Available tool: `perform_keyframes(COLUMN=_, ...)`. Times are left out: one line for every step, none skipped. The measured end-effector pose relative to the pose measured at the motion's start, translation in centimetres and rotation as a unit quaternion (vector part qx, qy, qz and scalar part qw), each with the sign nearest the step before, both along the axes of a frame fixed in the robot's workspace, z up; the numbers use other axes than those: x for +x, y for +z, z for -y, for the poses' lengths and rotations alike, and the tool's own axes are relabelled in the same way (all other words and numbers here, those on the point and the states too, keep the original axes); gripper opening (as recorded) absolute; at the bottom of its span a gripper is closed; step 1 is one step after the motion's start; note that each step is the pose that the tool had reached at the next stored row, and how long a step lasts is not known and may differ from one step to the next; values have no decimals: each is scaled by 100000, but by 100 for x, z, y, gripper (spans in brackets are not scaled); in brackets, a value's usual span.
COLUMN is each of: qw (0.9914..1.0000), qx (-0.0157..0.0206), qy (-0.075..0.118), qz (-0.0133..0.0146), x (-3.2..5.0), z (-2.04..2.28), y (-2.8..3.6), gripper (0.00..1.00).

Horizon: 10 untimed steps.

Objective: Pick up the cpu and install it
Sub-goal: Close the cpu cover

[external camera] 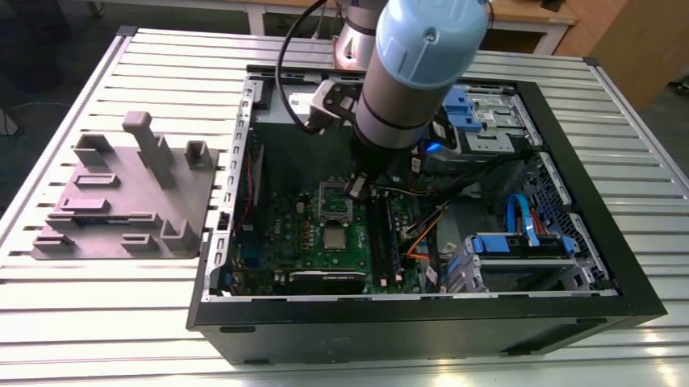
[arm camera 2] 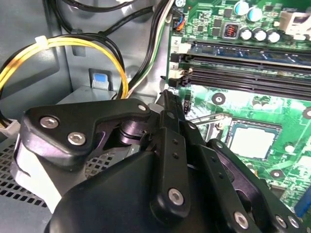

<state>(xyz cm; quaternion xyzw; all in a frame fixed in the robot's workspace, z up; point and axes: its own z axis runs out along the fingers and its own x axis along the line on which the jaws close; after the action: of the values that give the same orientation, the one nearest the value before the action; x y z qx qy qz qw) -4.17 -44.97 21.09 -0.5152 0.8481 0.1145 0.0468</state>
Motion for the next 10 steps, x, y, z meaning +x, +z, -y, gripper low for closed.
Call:
perform_keyframes(qw=100000, qx=-238, qy=-2, qz=1, x=-1, z=0, y=8, gripper=10)
perform_keyframes(qw=99999, qx=-469, qy=-1, qz=0, x=-1, z=0, y=18, gripper=10)
perform_keyframes(qw=99997, qx=-711, qy=1, qz=-5, x=-2, z=0, y=30, gripper=10)
perform_keyframes(qw=99996, qx=-871, qy=2, qz=-5, x=-3, z=0, y=41, gripper=10)
perform_keyframes(qw=99995, qx=-992, qy=5, qz=-2, x=-3, z=0, y=51, gripper=10)
perform_keyframes(qw=99994, qx=-1116, qy=2, qz=-5, x=-3, z=0, y=63, gripper=10)
perform_keyframes(qw=99992, qx=-1236, qy=1, qz=-1, x=-4, z=0, y=74, gripper=10)
perform_keyframes(qw=99991, qx=-1350, qy=0, qz=-1, x=-4, z=0, y=85, gripper=10)
perform_keyframes(qw=99990, qx=-1446, qy=3, qz=-4, x=-4, z=0, y=97, gripper=10)
perform_keyframes(qw=99989, qx=-1505, qy=2, qz=-3, x=-4, z=0, y=109, gripper=10)
